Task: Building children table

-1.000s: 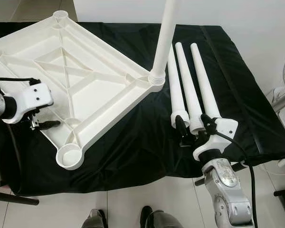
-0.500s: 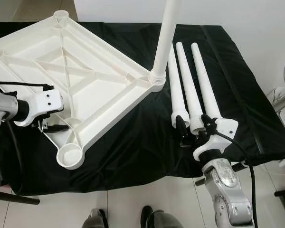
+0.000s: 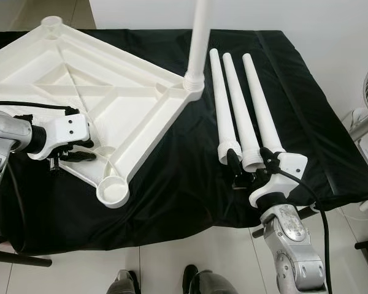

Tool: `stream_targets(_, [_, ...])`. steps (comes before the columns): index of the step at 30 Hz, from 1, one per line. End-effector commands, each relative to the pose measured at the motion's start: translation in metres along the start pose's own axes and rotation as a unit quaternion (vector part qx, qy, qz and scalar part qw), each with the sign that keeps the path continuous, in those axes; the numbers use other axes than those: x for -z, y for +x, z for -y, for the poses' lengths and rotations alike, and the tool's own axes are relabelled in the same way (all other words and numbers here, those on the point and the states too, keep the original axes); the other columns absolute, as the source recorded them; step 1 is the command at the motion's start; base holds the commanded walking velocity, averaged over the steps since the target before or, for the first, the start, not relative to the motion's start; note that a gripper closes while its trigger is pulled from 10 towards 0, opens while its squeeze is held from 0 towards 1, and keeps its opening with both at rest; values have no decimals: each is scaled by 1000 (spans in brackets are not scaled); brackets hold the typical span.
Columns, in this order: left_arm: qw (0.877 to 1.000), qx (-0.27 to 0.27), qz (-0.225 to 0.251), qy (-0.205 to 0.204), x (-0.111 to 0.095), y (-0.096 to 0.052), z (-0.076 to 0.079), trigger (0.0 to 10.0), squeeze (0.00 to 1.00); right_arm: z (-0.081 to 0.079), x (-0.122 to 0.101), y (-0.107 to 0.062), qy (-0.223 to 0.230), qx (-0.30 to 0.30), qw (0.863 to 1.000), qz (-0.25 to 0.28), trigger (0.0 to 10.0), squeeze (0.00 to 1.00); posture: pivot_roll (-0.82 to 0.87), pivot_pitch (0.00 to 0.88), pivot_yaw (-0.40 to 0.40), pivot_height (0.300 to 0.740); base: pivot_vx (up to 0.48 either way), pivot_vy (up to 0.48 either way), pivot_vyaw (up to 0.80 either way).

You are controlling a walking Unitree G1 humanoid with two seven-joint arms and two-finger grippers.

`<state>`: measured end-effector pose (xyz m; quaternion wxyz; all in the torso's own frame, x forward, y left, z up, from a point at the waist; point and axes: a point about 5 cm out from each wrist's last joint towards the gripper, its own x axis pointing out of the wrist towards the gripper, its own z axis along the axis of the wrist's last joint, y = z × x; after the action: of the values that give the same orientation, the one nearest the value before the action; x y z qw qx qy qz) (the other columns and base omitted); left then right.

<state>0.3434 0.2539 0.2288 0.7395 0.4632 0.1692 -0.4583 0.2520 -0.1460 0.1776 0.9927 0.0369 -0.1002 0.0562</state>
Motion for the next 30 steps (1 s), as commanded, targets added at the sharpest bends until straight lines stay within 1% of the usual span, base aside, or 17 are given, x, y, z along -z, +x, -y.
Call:
stream_targets(1, [999, 12, -13, -43, 16, 6, 12, 0, 0, 1, 1, -3, -2, 5, 1000, -2, 10000, 0, 30, 222, -21, 740, 0, 0, 0])
stream_targets(8, [999, 9, -2, -53, 15, 11, 13, 0, 0, 1, 1, -3, -3, 6, 1000, -2, 10000, 0, 29, 221, -19, 740, 0, 0, 0])
stream_targets(9, [998, -3, 13, -60, 11, 15, 12, 0, 0, 1, 1, -3, -2, 7, 1000, -1, 10000, 0, 34, 222, -16, 740, 0, 0, 0])
stream_targets(10, [998, -3, 13, -60, 11, 15, 12, 0, 0, 1, 1, -3, -2, 7, 1000, -1, 10000, 0, 34, 222, -16, 740, 0, 0, 0])
stream_targets(12, [995, -27, 51, -78, 1, 27, 13, 0, 0, 1, 0, -2, 1, 10, 1000, 1, 10000, 0, 34, 222, -16, 740, 0, 0, 0])
stream_targets(14, [994, -32, 60, -82, -2, 30, 14, 0, 0, 1, 0, -2, 2, 10, 1000, 2, 10000, 0, 34, 222, -16, 740, 0, 0, 0])
stream_targets(18, [983, -54, 134, -111, -27, 55, 22, 0, 0, -1, -1, -1, 5, 13, 1000, 4, 10000, 0, 30, 230, -23, 740, 0, 0, 0])
stream_targets(19, [983, -54, 134, -111, -27, 55, 22, 0, 0, -1, -1, -1, 5, 13, 1000, 4, 10000, 0, 30, 230, -23, 740, 0, 0, 0])
stream_targets(22, [975, -74, 166, -129, -41, 72, 26, 0, 0, -1, -1, 1, 6, 14, 1000, 4, 10000, 0, 24, 233, -35, 740, 0, 0, 0])
stream_targets(23, [970, -81, 181, -138, -48, 80, 28, 3882, 0, -2, -1, 2, 6, 13, 1000, 4, 10000, 0, 16, 237, -39, 740, 0, 0, 0])
stream_targets(24, [970, -81, 181, -138, -48, 80, 28, 3882, 0, -2, -1, 2, 6, 13, 1000, 4, 10000, 0, 16, 237, -39, 740, 0, 0, 0])
stream_targets(25, [967, -84, 194, -142, -53, 87, 31, 2706, 0, -2, -2, 3, 7, 12, 1000, 5, 10000, 0, 10, 241, -44, 740, 0, 0, 0])
stream_targets(26, [963, -91, 209, -145, -59, 92, 33, 3137, 0, -2, -2, 3, 8, 11, 1000, 5, 10000, 0, 5, 245, -49, 740, 0, 0, 0])
stream_targets(27, [963, -91, 209, -145, -59, 92, 33, 3137, 0, -2, -2, 3, 8, 11, 1000, 5, 10000, 0, 5, 245, -49, 740, 0, 0, 0])
stream_targets(28, [957, -103, 222, -156, -67, 99, 34, 10000, 0, -3, -2, 4, 8, 11, 1000, 4, 10000, 0, -1, 251, -51, 740, 0, 0, 0])
stream_targets(29, [957, -103, 222, -156, -67, 99, 34, 10000, 0, -3, -2, 4, 8, 11, 1000, 4, 10000, 0, -1, 251, -51, 740, 0, 0, 0])
stream_targets(30, [951, -113, 234, -168, -73, 105, 35, 10000, 0, -2, -1, 5, 8, 12, 1000, 4, 10000, 0, -10, 259, -53, 740, 0, 0, 0])
